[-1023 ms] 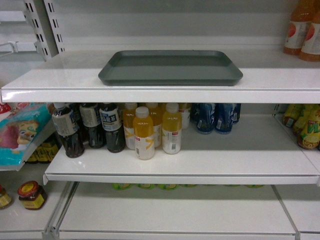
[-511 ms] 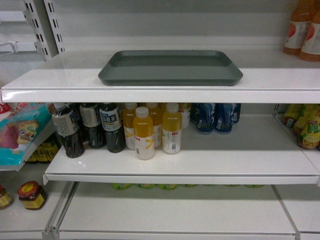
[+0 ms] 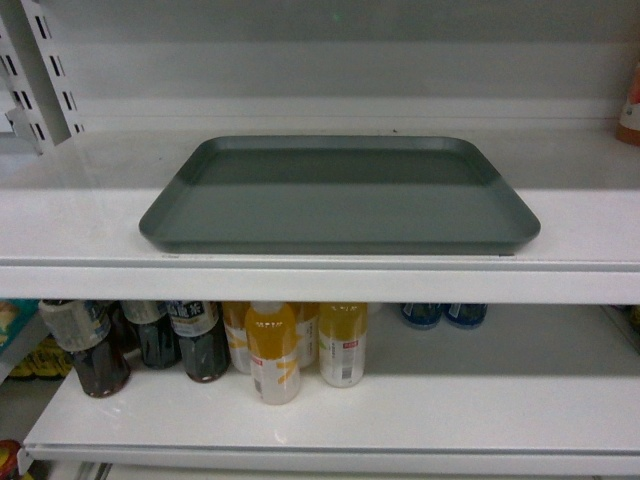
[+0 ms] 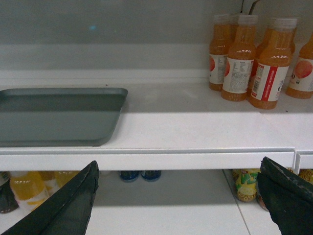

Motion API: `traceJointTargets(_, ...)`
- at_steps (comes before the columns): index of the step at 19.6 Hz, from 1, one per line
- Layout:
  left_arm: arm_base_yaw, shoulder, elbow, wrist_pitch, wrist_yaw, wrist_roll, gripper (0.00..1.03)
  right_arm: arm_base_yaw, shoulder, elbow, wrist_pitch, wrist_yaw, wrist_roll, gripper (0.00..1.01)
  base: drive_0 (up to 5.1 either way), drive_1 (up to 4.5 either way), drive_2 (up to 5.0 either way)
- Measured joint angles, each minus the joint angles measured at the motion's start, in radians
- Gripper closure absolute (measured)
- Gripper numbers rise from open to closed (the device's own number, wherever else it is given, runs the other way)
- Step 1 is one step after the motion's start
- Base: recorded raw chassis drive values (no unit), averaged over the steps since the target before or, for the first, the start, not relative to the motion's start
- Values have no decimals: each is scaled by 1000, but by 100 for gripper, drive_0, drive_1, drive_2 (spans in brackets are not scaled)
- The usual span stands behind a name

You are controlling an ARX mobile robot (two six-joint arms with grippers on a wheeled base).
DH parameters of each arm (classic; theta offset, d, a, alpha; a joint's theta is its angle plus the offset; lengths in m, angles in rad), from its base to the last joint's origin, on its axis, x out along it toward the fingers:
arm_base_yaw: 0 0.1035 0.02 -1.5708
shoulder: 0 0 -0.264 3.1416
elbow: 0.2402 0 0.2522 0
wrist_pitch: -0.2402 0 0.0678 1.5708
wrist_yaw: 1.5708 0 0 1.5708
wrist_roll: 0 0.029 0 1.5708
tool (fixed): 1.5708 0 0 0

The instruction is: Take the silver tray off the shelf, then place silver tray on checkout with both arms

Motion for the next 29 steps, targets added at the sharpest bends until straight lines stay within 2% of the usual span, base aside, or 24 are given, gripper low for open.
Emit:
traceJointTargets(9, 0, 0, 0, 5, 0, 0, 5, 0, 0, 0, 1, 0, 0, 3, 16, 421, -388)
traceJointTargets(29, 0, 0, 0, 2, 0, 0, 5, 0, 0, 0, -1, 0, 0, 3, 2, 18, -14)
